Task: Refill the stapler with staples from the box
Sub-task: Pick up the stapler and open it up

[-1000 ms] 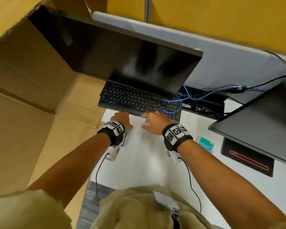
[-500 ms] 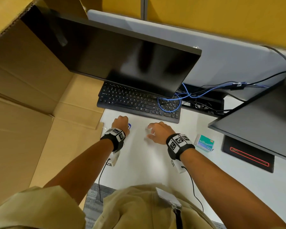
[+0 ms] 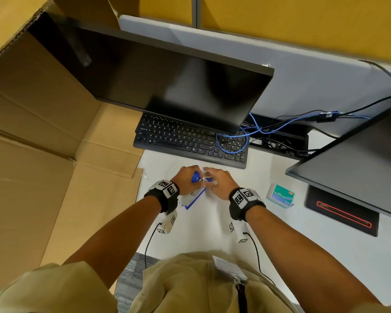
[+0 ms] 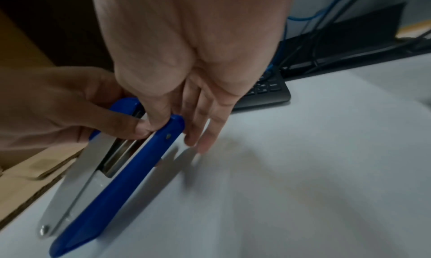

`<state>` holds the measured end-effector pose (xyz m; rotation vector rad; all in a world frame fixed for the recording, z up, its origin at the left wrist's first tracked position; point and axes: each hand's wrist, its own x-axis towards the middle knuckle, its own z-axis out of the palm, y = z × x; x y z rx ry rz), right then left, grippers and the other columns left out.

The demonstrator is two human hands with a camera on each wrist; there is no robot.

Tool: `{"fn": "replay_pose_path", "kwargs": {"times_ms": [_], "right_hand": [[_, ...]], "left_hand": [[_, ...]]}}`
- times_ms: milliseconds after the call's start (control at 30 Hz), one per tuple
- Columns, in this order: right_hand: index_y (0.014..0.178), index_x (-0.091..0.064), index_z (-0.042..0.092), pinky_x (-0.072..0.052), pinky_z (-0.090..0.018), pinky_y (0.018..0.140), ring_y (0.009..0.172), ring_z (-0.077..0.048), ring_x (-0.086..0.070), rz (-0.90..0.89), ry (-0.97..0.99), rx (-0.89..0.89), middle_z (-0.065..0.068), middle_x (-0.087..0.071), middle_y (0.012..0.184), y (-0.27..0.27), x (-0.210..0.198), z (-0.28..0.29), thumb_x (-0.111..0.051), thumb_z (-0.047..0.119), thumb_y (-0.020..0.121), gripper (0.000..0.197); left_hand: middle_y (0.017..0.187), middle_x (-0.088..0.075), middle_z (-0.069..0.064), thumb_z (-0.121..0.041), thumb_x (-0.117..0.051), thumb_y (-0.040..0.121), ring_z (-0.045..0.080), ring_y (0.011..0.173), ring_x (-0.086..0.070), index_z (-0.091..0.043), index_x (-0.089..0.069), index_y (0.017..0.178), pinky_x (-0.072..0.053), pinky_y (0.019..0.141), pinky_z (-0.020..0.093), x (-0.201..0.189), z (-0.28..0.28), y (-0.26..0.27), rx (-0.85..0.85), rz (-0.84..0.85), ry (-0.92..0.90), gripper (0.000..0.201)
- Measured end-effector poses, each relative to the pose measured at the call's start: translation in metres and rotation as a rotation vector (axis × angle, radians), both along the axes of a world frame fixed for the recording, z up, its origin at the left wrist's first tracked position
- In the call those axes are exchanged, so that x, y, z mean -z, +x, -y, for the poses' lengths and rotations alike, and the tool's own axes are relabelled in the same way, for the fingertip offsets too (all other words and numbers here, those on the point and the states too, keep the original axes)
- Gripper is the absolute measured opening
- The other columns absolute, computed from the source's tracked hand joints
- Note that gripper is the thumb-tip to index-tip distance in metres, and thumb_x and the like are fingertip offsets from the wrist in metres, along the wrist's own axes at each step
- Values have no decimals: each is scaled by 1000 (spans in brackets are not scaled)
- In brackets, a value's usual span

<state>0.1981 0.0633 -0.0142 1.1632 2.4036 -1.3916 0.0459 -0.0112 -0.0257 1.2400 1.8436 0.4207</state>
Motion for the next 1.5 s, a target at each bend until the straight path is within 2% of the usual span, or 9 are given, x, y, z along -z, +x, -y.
{"fn": "replay_pose_path", "kwargs": {"times_ms": [67, 167, 467, 700, 933, 1167, 1300, 1400, 1500], "right_hand": [[110, -68, 16, -55, -40, 88, 91, -25, -65, -65, 21, 9, -7, -72, 101, 5, 1, -2, -65, 14, 86, 24], [103, -73, 16, -56, -34, 80, 83, -24, -66, -92, 30, 14, -8, -74, 94, 7, 0, -6, -66, 10, 84, 20], [116, -68, 12, -44, -23, 87, 102, -22, -63, -93, 60, 54, -8, -70, 116, 19, 12, -18, -64, 12, 87, 29], [124, -63, 15, -46, -33, 99, 111, -23, -58, -114, 74, 113, -9, -65, 125, 27, 20, -18, -61, 8, 89, 36], [122, -63, 17, -49, -38, 100, 109, -25, -60, -135, 101, 158, -11, -65, 120, 26, 23, -19, -64, 9, 88, 35], [109, -66, 6, -51, -32, 85, 84, -20, -55, -111, 259, 144, -13, -64, 100, 32, 29, -12, -68, 8, 85, 24], [105, -65, 11, -49, -36, 81, 94, -28, -58, 4, 383, 97, -9, -68, 100, 35, 32, -6, -66, 15, 86, 20], [108, -66, 14, -48, -39, 84, 98, -27, -56, 67, 471, 47, -8, -71, 98, 37, 34, -4, -66, 19, 85, 23], [108, -67, 16, -46, -39, 86, 103, -25, -54, 139, 529, -29, -4, -71, 103, 39, 38, -6, -65, 23, 86, 23]], "left_hand": [[83, -66, 8, -26, -75, 78, 23, 70, -60, -12, -59, 91, -54, 69, 35, -1, -1, 2, -4, 30, 23, 25], [87, -68, 11, -24, -75, 78, 28, 75, -63, -11, -61, 94, -56, 73, 39, -6, -3, 2, 22, 26, 53, 25], [90, -71, 9, -17, -75, 78, 22, 81, -65, -9, -64, 94, -54, 76, 31, -25, -11, -19, -25, 20, 138, 21], [95, -69, 4, -27, -79, 76, 21, 84, -65, -17, -61, 95, -53, 74, 27, -30, 6, -40, -48, -2, 106, 28], [97, -66, 4, -25, -78, 77, 24, 84, -62, -19, -62, 98, -54, 79, 32, -29, 27, -59, -76, -80, 139, 27], [90, -69, 0, -20, -78, 78, 15, 77, -59, -16, -70, 100, -50, 73, 24, -21, 43, -69, -74, -199, 187, 24], [86, -70, -1, -20, -79, 76, 16, 76, -59, -15, -74, 98, -50, 74, 27, -14, 49, -72, -82, -294, 165, 24], [85, -73, 2, -24, -81, 72, 21, 80, -61, -17, -75, 90, -54, 73, 37, -6, 51, -71, -5, -380, 146, 20], [85, -71, 4, -23, -79, 74, 22, 81, -60, -19, -75, 87, -54, 69, 36, 1, 52, -66, 15, -426, 94, 14]]}}
